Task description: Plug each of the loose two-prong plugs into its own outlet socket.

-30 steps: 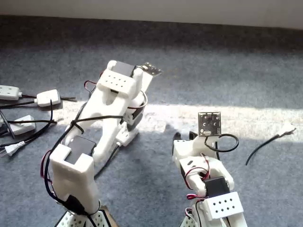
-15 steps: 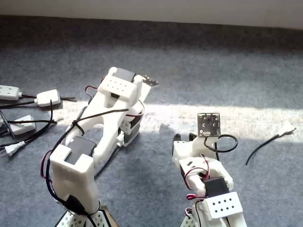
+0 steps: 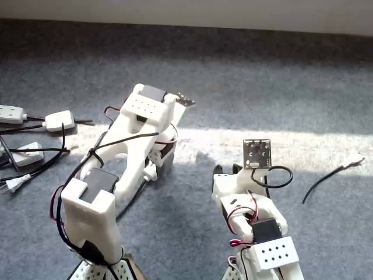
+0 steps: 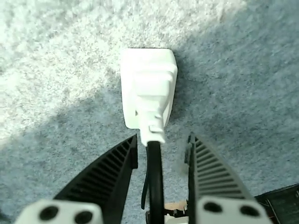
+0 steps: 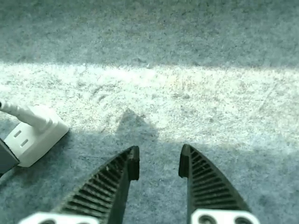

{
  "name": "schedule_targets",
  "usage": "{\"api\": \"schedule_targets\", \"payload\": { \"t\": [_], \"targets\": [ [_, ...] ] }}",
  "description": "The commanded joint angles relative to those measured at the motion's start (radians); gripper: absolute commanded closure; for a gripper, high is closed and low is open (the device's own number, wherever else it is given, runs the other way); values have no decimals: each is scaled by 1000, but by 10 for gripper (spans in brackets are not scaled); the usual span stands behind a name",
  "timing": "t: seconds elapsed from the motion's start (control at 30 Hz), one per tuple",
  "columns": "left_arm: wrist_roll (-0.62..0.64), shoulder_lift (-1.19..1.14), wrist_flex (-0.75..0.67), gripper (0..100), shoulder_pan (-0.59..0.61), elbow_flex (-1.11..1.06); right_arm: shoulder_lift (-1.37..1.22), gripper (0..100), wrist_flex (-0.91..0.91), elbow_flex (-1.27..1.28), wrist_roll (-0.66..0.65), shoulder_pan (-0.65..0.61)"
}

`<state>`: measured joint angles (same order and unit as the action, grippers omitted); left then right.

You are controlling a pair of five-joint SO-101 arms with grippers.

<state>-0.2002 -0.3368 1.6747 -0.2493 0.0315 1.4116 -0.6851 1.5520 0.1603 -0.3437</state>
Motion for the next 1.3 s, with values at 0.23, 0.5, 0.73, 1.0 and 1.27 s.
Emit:
{"api": "schedule_targets", "payload": {
  "t": [0.23,0.5,0.73,1.0,1.27],
  "targets": [
    [3,-2,-180,809,35,-5,5,846,24,-2,-15,1],
    [2,-154,-235,811,41,5,5,846,25,-2,-15,1],
    [6,-157,-239,960,25,56,5,846,45,-1,-15,1],
    [6,-163,-250,959,39,427,5,846,45,-1,-15,2],
    [3,-163,-615,955,88,625,5,846,45,-1,-15,2]
  ]
}}
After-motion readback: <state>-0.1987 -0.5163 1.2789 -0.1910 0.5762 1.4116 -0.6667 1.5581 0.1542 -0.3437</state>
